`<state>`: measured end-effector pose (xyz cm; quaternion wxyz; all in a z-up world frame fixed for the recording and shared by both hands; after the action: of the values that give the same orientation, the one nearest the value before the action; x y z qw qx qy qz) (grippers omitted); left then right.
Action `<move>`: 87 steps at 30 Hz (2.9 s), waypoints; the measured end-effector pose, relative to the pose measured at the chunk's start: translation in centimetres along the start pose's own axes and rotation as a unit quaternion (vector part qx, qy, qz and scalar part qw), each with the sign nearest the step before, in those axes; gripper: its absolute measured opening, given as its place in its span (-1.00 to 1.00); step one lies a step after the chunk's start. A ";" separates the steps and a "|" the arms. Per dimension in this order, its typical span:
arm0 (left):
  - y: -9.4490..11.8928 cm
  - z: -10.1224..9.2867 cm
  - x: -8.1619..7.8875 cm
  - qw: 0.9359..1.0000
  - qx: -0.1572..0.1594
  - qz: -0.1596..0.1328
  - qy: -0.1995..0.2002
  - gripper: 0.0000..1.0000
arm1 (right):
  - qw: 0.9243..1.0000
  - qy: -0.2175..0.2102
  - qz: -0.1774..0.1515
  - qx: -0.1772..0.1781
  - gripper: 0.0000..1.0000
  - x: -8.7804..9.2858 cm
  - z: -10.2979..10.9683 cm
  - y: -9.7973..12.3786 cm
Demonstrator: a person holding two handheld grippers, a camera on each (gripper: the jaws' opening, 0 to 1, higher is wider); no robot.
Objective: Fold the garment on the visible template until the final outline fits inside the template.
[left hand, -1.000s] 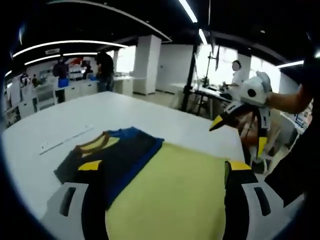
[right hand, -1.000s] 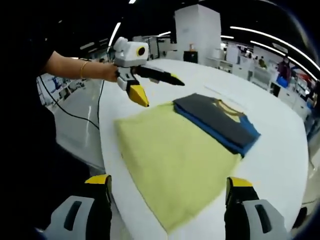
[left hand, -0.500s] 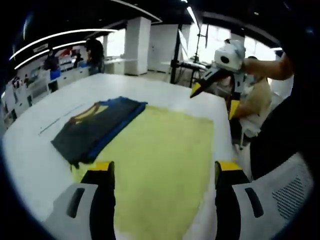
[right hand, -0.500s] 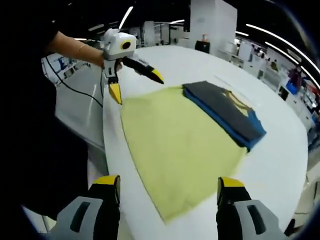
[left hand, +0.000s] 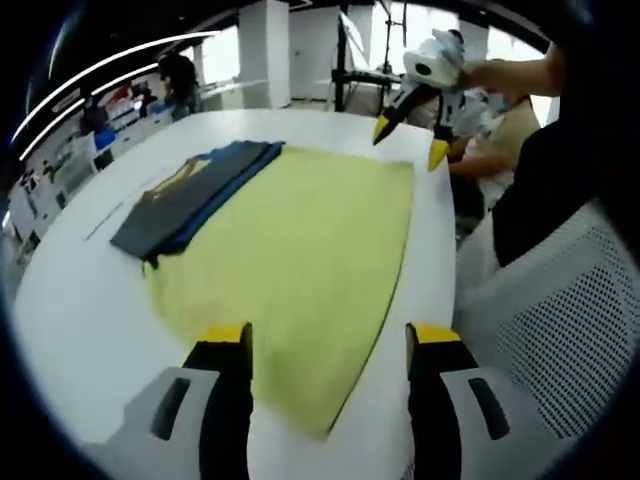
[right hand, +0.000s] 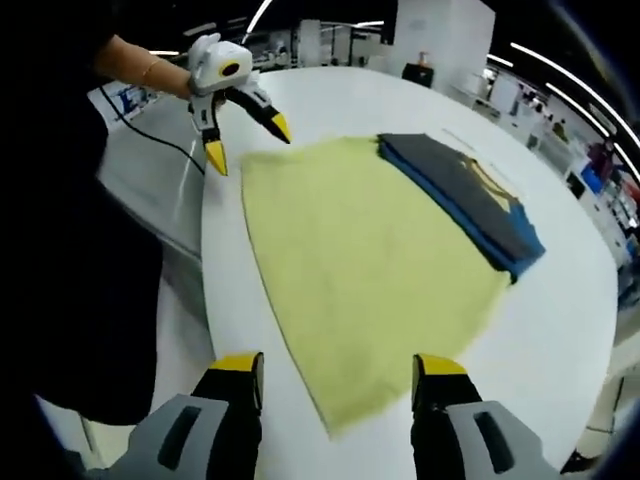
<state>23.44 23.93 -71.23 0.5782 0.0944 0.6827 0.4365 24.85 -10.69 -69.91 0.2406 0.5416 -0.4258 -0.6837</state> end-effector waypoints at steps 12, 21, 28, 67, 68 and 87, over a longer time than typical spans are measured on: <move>-0.1 -0.2 1.3 1.000 -0.011 0.027 0.002 -0.31 | 1.000 0.002 0.011 -0.006 -0.18 0.9 -0.2 -0.8; -0.2 -0.3 2.3 0.998 -0.014 0.055 -0.008 -0.47 | 1.000 -0.001 0.018 -0.004 -0.26 1.3 -0.3 -1.3; -0.2 -0.2 2.4 0.998 -0.016 0.054 -0.012 -0.52 | 0.999 0.021 0.046 -0.003 -0.34 1.9 -0.2 -1.9; 3.7 1.3 -3.1 0.993 -0.084 0.073 0.048 -0.99 | 0.990 -0.119 -0.053 0.049 -1.00 -0.8 -0.9 3.2; 3.9 1.3 -3.3 0.993 -0.085 0.073 0.049 -0.99 | 0.990 -0.122 -0.055 0.051 -1.00 -0.9 -0.9 3.4; 7.0 -0.1 -4.8 0.992 -0.079 0.082 0.060 -0.99 | 0.992 -0.115 -0.040 0.035 -1.00 -2.4 1.4 6.1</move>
<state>22.19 25.04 -62.88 0.5044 0.0780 0.6694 0.5397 23.47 -11.54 -63.46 0.1433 0.4845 -0.4519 -0.7352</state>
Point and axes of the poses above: the point that each gripper's makers call its tool centre point, and the gripper's own axes: y roughly backward along the fingers, z roughly to its left, x roughly out of its underside, the point moved 9 cm from there along y, roughly backward along the fingers, and after that the axes turned 5 degrees about -x, right-handed, at the moved point
